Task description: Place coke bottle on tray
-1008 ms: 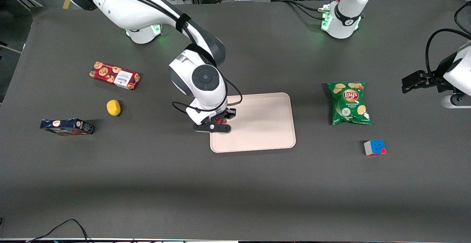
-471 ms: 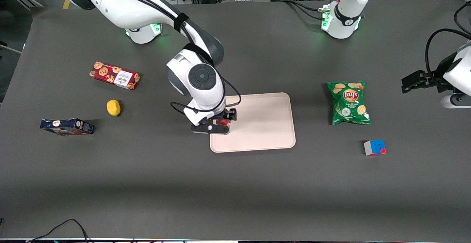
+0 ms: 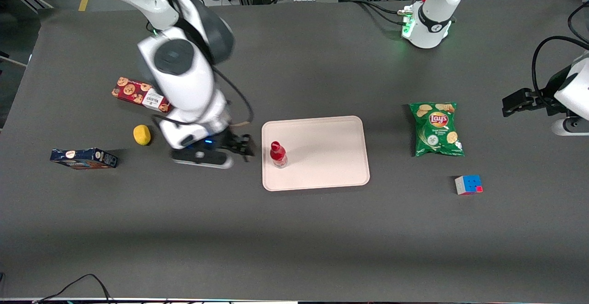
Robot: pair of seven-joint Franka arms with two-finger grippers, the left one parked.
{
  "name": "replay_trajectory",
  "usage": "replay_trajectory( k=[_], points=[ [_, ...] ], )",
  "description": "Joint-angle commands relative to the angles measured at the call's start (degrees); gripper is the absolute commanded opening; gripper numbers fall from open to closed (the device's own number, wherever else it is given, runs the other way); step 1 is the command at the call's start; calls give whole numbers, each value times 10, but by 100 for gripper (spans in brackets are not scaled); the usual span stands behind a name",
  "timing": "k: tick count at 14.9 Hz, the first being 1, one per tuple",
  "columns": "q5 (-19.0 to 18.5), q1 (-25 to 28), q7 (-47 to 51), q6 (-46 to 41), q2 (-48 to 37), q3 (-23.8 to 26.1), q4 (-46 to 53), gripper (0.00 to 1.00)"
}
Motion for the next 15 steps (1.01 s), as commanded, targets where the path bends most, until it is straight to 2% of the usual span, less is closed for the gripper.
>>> replay_trajectory(
  k=[1, 4, 8, 11, 15],
  points=[
    [88, -78, -159, 4, -135, -22, -105, 100],
    [144, -80, -272, -12, -198, -115, -153, 100],
    [145, -80, -347, -86, -211, -188, -140, 100],
    [145, -80, -383, -93, -211, -209, -133, 100],
    [144, -81, -407, -158, -211, -210, -109, 100]
  ],
)
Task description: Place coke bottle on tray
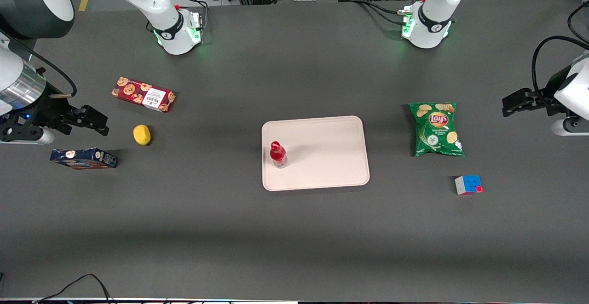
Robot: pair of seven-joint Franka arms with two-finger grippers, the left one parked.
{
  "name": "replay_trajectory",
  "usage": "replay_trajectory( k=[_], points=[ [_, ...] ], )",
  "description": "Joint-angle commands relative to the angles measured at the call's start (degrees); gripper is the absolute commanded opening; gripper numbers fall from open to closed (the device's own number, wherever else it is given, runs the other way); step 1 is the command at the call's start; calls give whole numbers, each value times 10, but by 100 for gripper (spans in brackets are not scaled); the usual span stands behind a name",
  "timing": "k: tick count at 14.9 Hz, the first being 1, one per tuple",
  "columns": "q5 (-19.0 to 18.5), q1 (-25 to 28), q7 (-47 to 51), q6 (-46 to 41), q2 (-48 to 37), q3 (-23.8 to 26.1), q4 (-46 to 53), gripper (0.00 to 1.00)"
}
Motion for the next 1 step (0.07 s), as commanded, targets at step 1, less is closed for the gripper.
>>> replay_trajectory(
  k=[1],
  points=[
    [16, 1, -58, -37, -9, -11, 11, 100]
  ],
)
